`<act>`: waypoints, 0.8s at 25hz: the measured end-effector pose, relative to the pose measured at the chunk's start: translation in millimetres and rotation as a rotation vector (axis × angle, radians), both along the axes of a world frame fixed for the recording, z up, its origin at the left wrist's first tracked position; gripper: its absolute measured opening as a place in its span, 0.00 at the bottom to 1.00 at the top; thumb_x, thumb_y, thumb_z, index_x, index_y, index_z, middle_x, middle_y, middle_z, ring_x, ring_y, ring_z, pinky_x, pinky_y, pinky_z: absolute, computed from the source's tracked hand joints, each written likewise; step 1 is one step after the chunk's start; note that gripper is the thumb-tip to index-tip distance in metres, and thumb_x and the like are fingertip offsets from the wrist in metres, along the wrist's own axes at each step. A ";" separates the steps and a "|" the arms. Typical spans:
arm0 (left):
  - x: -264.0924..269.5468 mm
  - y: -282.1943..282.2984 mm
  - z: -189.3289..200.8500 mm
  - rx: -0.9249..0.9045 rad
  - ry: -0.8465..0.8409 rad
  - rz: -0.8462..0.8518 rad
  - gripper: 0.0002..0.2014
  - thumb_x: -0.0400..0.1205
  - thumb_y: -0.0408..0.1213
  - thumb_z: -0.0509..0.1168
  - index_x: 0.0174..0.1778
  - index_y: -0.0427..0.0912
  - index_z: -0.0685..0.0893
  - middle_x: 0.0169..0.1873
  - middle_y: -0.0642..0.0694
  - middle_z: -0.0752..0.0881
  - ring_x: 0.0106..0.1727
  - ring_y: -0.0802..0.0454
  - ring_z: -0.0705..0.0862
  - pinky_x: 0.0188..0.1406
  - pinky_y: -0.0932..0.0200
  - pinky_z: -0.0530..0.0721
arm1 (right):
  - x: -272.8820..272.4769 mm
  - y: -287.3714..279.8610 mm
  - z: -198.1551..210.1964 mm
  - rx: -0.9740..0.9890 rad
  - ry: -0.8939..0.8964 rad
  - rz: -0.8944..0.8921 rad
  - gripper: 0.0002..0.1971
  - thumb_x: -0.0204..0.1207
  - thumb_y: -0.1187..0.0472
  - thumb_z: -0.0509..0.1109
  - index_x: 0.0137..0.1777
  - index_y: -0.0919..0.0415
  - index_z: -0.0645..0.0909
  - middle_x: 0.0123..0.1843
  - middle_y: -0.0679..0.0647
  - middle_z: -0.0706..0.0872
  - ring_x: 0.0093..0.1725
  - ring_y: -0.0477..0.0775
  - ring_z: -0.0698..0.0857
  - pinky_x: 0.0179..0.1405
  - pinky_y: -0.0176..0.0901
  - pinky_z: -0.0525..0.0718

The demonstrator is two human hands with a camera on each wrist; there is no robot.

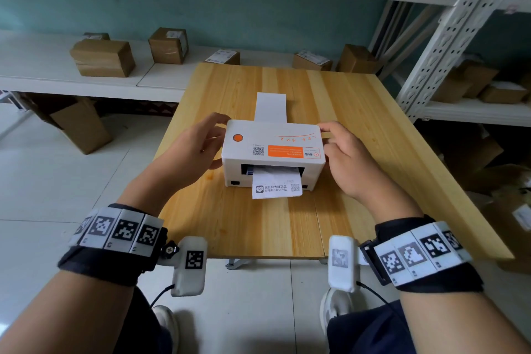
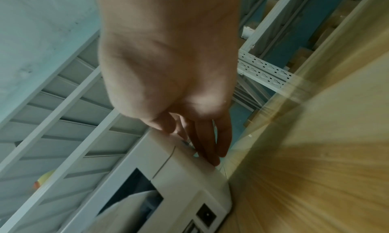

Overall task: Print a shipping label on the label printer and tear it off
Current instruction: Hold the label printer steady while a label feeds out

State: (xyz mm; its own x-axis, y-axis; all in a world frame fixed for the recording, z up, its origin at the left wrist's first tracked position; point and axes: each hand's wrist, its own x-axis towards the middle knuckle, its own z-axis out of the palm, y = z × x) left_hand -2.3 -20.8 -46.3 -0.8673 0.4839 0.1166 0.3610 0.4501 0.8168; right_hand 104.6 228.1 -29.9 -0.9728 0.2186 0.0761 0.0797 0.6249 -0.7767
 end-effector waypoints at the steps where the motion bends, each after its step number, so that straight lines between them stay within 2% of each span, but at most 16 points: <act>1: -0.2 0.0 0.7 -0.001 -0.007 -0.001 0.16 0.92 0.30 0.54 0.75 0.47 0.73 0.60 0.57 0.85 0.59 0.54 0.84 0.32 0.72 0.89 | 1.4 -0.6 0.5 -0.066 -0.001 -0.002 0.16 0.90 0.60 0.52 0.73 0.52 0.75 0.51 0.39 0.86 0.47 0.33 0.84 0.39 0.27 0.75; 3: -1.3 0.1 1.2 -0.028 -0.005 -0.011 0.16 0.92 0.30 0.54 0.74 0.47 0.72 0.61 0.57 0.84 0.59 0.54 0.84 0.31 0.72 0.88 | 5.3 -2.7 2.0 -0.137 0.021 -0.001 0.16 0.90 0.49 0.52 0.70 0.48 0.77 0.57 0.37 0.87 0.56 0.31 0.84 0.49 0.30 0.76; 5: -2.7 0.5 1.4 -0.047 0.006 -0.015 0.16 0.92 0.31 0.54 0.74 0.47 0.72 0.62 0.57 0.84 0.58 0.54 0.85 0.31 0.72 0.88 | 9.0 -4.7 3.7 -0.154 0.008 0.015 0.20 0.87 0.40 0.52 0.71 0.44 0.76 0.58 0.35 0.87 0.57 0.28 0.83 0.52 0.28 0.75; 7: -4.7 1.1 0.8 -0.050 0.001 -0.026 0.15 0.92 0.32 0.54 0.74 0.48 0.72 0.64 0.56 0.84 0.59 0.53 0.85 0.33 0.71 0.89 | 11.4 -4.5 0.1 -0.198 -0.024 0.021 0.21 0.83 0.35 0.56 0.72 0.39 0.74 0.58 0.33 0.88 0.58 0.28 0.83 0.55 0.29 0.77; 9: -7.7 -0.6 0.2 -0.052 0.016 -0.026 0.14 0.92 0.33 0.54 0.72 0.51 0.72 0.65 0.57 0.83 0.61 0.54 0.84 0.35 0.70 0.90 | 8.6 -0.5 -6.2 -0.234 -0.033 0.065 0.26 0.77 0.30 0.62 0.74 0.34 0.70 0.63 0.31 0.88 0.65 0.33 0.83 0.67 0.41 0.79; 11: -6.7 -1.2 -0.5 -0.032 0.009 -0.034 0.14 0.91 0.32 0.54 0.69 0.54 0.71 0.63 0.60 0.81 0.60 0.57 0.83 0.35 0.70 0.90 | 8.6 4.0 -8.7 -0.248 -0.083 0.088 0.36 0.69 0.24 0.67 0.77 0.28 0.62 0.70 0.29 0.83 0.74 0.38 0.78 0.77 0.55 0.73; 12: -5.2 -2.0 -1.3 -0.029 0.013 -0.034 0.14 0.91 0.32 0.54 0.68 0.56 0.71 0.64 0.60 0.80 0.59 0.59 0.84 0.36 0.70 0.90 | 9.1 4.5 -9.5 -0.245 -0.104 0.096 0.41 0.65 0.23 0.69 0.78 0.26 0.60 0.72 0.29 0.81 0.76 0.38 0.75 0.79 0.57 0.71; 13: -4.3 -1.4 -2.0 -0.024 0.022 -0.037 0.14 0.91 0.33 0.53 0.67 0.57 0.71 0.64 0.60 0.81 0.58 0.62 0.85 0.36 0.70 0.90 | 10.0 5.9 -8.8 -0.220 -0.119 0.102 0.44 0.64 0.25 0.73 0.79 0.27 0.58 0.73 0.28 0.80 0.77 0.36 0.73 0.79 0.56 0.69; 15: -2.8 -2.6 -2.5 -0.001 0.016 -0.043 0.14 0.91 0.32 0.53 0.67 0.56 0.71 0.66 0.59 0.83 0.58 0.64 0.87 0.38 0.68 0.90 | 9.7 6.6 -7.5 -0.168 -0.144 0.112 0.45 0.68 0.37 0.79 0.81 0.30 0.57 0.73 0.28 0.79 0.76 0.32 0.72 0.77 0.50 0.71; 17: -2.9 -2.7 -3.5 0.048 -0.015 -0.060 0.15 0.91 0.31 0.54 0.69 0.55 0.71 0.67 0.56 0.86 0.62 0.55 0.88 0.41 0.62 0.92 | 7.9 8.4 -6.6 -0.141 -0.148 0.095 0.44 0.71 0.48 0.81 0.81 0.34 0.57 0.73 0.31 0.79 0.75 0.35 0.73 0.76 0.50 0.73; 18: -1.6 -3.0 -3.2 0.073 -0.043 -0.072 0.16 0.91 0.30 0.54 0.70 0.54 0.71 0.66 0.56 0.88 0.62 0.52 0.89 0.43 0.59 0.92 | 6.5 9.3 -6.5 -0.138 -0.149 0.088 0.44 0.71 0.49 0.82 0.81 0.35 0.58 0.74 0.33 0.79 0.76 0.37 0.74 0.77 0.51 0.73; 20: 5.0 -6.5 -0.9 0.101 -0.101 -0.101 0.20 0.90 0.27 0.55 0.73 0.55 0.70 0.64 0.57 0.90 0.63 0.52 0.89 0.46 0.57 0.91 | 7.1 7.7 -4.9 -0.131 -0.160 0.080 0.44 0.71 0.50 0.82 0.81 0.36 0.59 0.75 0.34 0.78 0.76 0.40 0.75 0.77 0.52 0.73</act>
State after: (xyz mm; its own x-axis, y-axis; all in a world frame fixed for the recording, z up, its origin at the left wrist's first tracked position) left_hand 2.7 -27.3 -47.2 -0.8244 0.5598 0.0834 0.3138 0.3294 0.8905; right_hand 111.8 235.8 -34.7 -0.9849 0.1382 -0.1047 0.1627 0.5284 -0.8333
